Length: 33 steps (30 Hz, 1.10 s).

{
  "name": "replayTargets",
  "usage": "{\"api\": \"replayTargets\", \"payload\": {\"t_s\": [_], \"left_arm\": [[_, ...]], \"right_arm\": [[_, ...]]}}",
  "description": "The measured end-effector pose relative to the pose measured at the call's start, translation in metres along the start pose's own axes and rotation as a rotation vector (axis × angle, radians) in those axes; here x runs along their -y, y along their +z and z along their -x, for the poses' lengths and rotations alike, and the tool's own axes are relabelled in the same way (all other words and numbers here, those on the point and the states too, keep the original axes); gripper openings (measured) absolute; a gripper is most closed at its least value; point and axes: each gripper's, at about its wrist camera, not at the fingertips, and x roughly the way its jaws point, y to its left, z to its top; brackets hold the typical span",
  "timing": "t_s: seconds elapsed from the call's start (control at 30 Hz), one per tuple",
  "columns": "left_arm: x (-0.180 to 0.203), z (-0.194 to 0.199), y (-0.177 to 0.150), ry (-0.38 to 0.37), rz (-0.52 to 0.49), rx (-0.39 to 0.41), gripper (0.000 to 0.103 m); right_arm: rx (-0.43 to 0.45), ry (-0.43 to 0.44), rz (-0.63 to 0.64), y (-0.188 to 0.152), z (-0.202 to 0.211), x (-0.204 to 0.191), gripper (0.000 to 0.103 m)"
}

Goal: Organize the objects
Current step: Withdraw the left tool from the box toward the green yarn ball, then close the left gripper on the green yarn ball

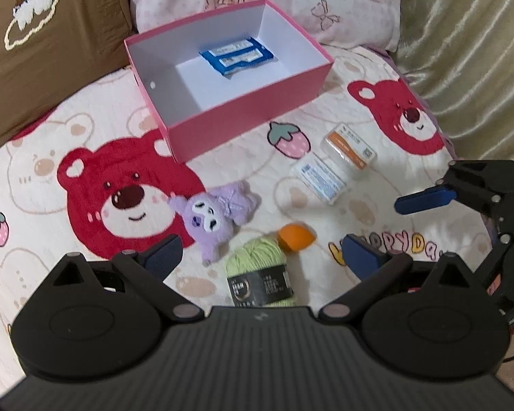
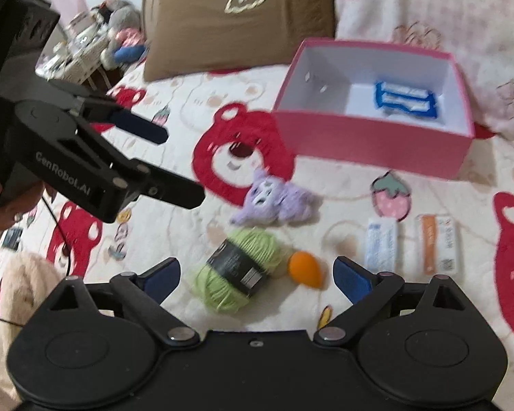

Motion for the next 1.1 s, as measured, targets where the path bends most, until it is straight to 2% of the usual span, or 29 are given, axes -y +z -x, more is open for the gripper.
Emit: {"api": "replayTargets", "payload": {"t_s": [0.27, 0.4, 0.5, 0.57, 0.63, 0.73, 0.8, 1.0, 1.03, 1.1], "left_arm": [[-0.003, -0.016, -0.025, -0.02, -0.006, -0.042, 0.101], [-0.005, -0.023, -0.033, -0.004, -0.011, -0.041, 0.101], [-0.011, -0.028, -0.039, -0.027, 0.016, -0.044, 0.101], [-0.017, -0.033, -0.044, -0.069, 0.046, -0.048, 0.101], [-0.02, -0.035, -0.049, -0.079, 0.068, -0.032, 0.101], [-0.025, -0.038, -0.057, -0.079, 0.082, -0.009, 0.101], [-0.027, -0.042, -0.063, -0.081, 0.088, 0.01, 0.101], [-0.031, -0.058, -0.077, -0.064, 0.106, 0.037, 0.1], [-0.033, -0.061, -0.079, -0.062, 0.114, 0.038, 0.098], [-0.038, -0.068, -0.081, -0.056, 0.147, 0.04, 0.098]], "right_arm": [[-0.079, 0.053, -0.016, -0.01, -0.025, -0.008, 0.098], [-0.116, 0.021, -0.028, -0.011, -0.037, -0.009, 0.098], [-0.127, 0.031, -0.058, -0.011, -0.045, -0.006, 0.098], [-0.135, 0.04, -0.07, -0.012, -0.05, -0.006, 0.098], [-0.133, 0.053, -0.074, -0.014, -0.056, -0.008, 0.098], [-0.082, 0.074, -0.093, -0.02, -0.066, -0.009, 0.098], [-0.083, 0.066, -0.093, -0.025, -0.076, -0.01, 0.098], [-0.062, 0.127, -0.136, -0.042, -0.102, -0.009, 0.098], [-0.057, 0.123, -0.135, -0.043, -0.105, -0.01, 0.098], [-0.055, 0.05, -0.109, -0.043, -0.113, -0.013, 0.098]]}}
